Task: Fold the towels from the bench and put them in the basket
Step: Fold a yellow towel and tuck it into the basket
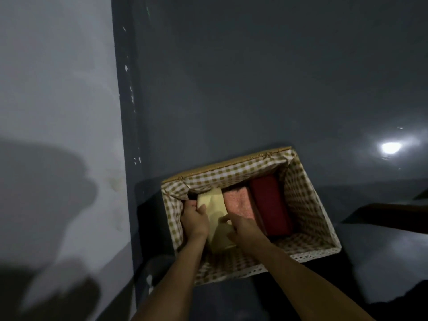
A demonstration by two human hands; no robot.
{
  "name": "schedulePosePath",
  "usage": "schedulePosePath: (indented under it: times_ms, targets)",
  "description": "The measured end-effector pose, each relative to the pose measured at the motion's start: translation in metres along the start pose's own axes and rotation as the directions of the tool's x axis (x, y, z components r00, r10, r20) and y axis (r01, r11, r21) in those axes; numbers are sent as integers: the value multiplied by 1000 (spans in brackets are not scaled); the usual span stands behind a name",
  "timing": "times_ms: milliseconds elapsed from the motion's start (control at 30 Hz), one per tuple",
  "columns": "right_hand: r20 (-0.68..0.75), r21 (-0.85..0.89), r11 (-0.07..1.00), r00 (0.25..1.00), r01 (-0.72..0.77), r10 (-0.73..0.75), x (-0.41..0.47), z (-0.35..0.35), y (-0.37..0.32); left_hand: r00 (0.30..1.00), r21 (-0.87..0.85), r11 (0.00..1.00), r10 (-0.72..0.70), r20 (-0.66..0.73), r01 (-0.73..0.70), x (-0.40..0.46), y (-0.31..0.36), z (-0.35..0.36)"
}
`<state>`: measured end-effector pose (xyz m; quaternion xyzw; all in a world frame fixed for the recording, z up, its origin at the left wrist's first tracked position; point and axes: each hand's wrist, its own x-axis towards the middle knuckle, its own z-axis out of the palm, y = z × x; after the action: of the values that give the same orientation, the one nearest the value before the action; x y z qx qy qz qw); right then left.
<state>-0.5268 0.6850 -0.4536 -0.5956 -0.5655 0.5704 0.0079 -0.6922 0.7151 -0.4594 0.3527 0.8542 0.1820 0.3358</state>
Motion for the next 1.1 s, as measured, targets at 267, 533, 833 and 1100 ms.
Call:
schedulePosePath:
  times_ms: [267, 533, 833, 1100]
  targets:
    - [187, -47, 998, 981, -50, 58, 2, 4, 20, 996, 50, 995, -92, -1, 92, -4, -1, 16]
    - [16, -10, 1000, 1000, -18, 18, -61, -51, -5, 991, 13, 1000, -7, 136, 6, -44, 32, -20]
    - [-343, -221, 969, 921, 112, -185, -212, -186, -65, 867, -366, 869, 435, 241, -334, -156, 169, -86]
    - [-664, -292, 955, 730, -51, -164, -439, -272, -30, 603, -607, 733, 644, 471, -308, -365, 296, -77]
